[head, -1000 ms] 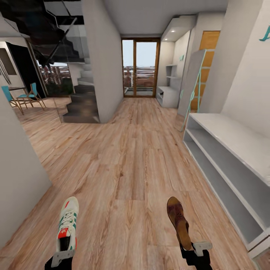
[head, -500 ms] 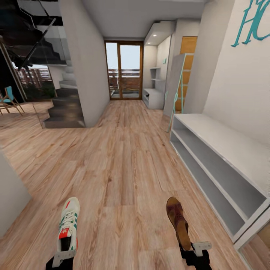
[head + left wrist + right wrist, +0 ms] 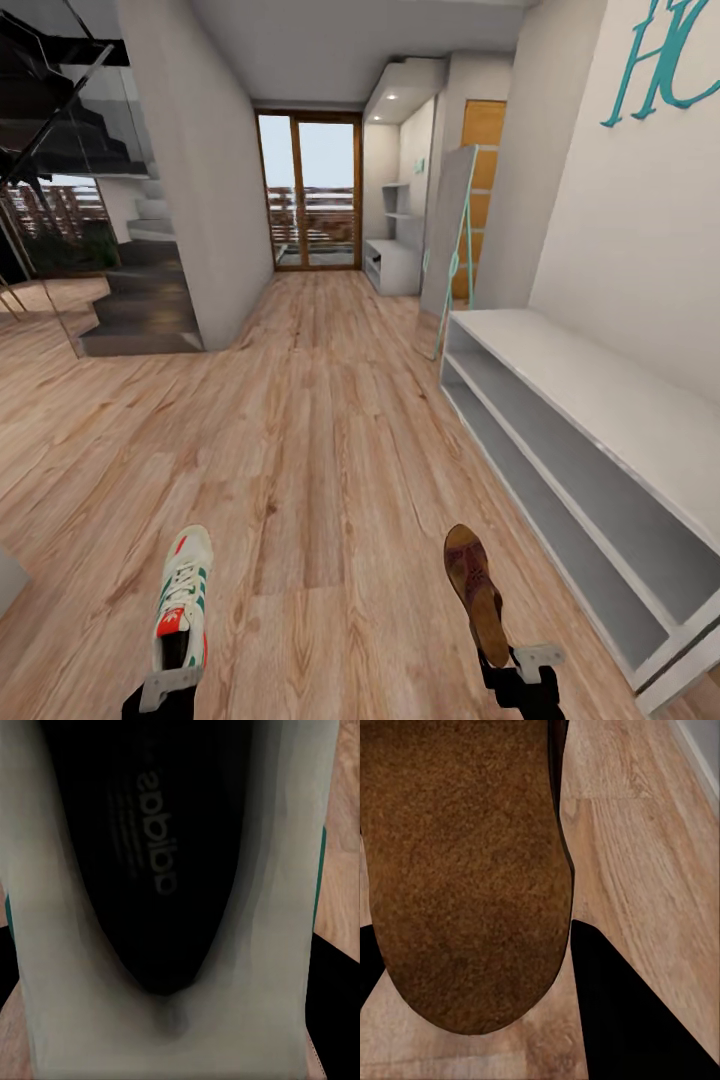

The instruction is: Pick up the two gym shoes and the two sandals from the corridor floor and place them onto the hallstand (shoe rack) in the corridor, making sure they are on the rack and not on the floor. Arrange them so the two gym shoes are next to each other and the two sandals are next to each other.

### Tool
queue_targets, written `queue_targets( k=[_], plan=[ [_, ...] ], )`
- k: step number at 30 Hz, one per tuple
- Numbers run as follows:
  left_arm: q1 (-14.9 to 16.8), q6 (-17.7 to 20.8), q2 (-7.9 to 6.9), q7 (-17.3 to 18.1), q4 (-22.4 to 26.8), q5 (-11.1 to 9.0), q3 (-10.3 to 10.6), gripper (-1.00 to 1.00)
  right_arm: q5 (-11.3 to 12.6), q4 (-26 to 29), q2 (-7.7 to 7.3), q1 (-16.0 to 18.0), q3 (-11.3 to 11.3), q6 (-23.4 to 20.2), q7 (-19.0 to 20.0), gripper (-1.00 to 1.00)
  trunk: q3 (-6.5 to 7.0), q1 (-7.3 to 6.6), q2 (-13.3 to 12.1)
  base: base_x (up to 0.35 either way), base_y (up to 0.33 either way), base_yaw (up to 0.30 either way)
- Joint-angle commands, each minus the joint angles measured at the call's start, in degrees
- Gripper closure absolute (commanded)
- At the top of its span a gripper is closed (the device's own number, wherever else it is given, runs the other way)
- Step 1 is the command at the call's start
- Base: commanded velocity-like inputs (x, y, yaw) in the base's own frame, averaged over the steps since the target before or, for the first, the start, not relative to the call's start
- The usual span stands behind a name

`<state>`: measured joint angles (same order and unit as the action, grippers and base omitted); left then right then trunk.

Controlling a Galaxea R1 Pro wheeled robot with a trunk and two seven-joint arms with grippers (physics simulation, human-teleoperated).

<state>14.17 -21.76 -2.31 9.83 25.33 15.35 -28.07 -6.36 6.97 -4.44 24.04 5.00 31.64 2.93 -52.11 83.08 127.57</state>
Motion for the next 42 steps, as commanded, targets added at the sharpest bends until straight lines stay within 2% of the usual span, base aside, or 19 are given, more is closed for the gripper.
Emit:
queue_targets(
  k=[1,14,21,30,42],
  plan=[
    [0.0,-0.2,0.04,0.5,0.0,0.4,-0.5,1.0,-0.4,0.0,-0.02,0.0,0.5,0.1,0.3,1.0,-0.05,0.02,0.0,0.337,0.0,-0.004],
    [0.0,-0.2,-0.02,0.5,0.0,0.3,-0.5,1.0,-0.4,-0.1,0.01,0.0,0.5,0.2,0.4,1.0,-0.05,0.02,0.0,0.337,0.008,-0.001],
    [0.0,-0.2,-0.15,0.5,0.0,0.3,-0.5,1.0,-0.4,-0.1,0.04,0.0,0.5,0.2,0.3,1.0,-0.05,0.02,0.0,0.331,0.115,0.014],
    [0.0,-0.2,-0.15,0.5,0.0,0.3,-0.5,1.0,-0.4,-0.1,0.0,0.0,0.5,0.2,0.2,1.0,-0.05,0.02,0.0,0.327,0.136,0.151],
    [0.0,-0.2,-0.2,0.5,0.0,0.3,-0.5,1.0,-0.3,-0.1,-0.13,0.0,0.7,0.2,0.2,1.0,-0.05,0.02,0.0,0.329,0.091,0.007]
  ],
)
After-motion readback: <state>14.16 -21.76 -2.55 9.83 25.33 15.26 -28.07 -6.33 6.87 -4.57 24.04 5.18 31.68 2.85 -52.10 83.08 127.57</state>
